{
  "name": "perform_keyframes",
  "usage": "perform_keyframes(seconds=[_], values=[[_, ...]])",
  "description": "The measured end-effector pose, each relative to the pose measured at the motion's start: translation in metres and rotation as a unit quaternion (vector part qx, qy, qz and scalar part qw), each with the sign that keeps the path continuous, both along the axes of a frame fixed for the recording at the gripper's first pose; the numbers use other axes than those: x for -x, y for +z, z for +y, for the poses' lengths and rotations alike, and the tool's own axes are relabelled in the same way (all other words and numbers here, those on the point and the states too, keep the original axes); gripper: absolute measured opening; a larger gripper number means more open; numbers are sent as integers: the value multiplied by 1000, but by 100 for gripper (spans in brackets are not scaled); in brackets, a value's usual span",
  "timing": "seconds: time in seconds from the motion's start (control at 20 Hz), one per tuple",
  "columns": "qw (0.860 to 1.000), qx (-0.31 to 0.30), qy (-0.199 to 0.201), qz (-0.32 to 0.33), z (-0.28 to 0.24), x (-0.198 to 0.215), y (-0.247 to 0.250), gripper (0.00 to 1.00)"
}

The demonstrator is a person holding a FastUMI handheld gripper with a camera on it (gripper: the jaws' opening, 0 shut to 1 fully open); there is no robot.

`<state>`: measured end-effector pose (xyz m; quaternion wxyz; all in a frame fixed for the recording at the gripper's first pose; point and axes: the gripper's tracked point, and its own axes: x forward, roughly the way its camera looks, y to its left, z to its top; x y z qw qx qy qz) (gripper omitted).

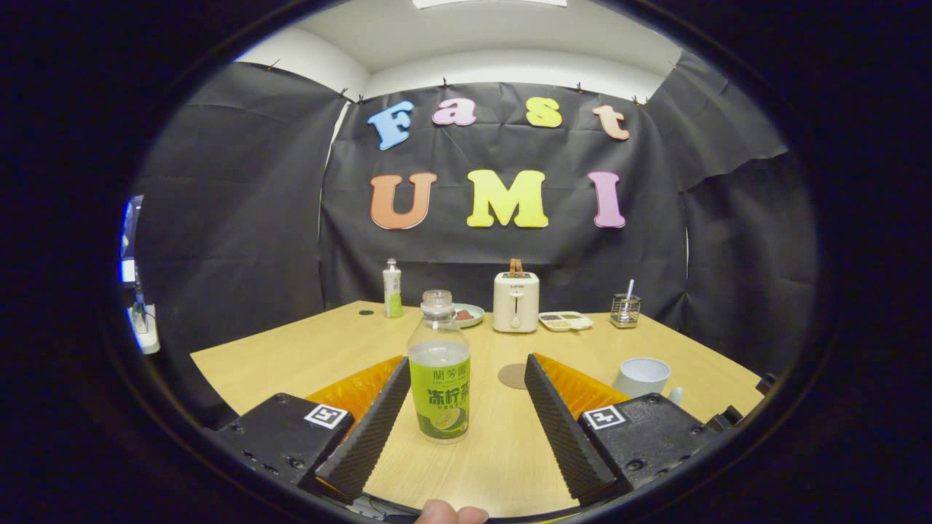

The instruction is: Take the bottle from table, then pour the juice into the cup, finally place the bottle on the coaster

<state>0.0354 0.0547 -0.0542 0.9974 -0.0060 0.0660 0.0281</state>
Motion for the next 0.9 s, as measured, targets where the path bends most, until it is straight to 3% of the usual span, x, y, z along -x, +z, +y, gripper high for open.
perform_keyframes(seconds=[0.45,0.9], values=[[998,9,11,65,26,-41,-52,100],[995,30,3,95,24,-73,-62,100]])
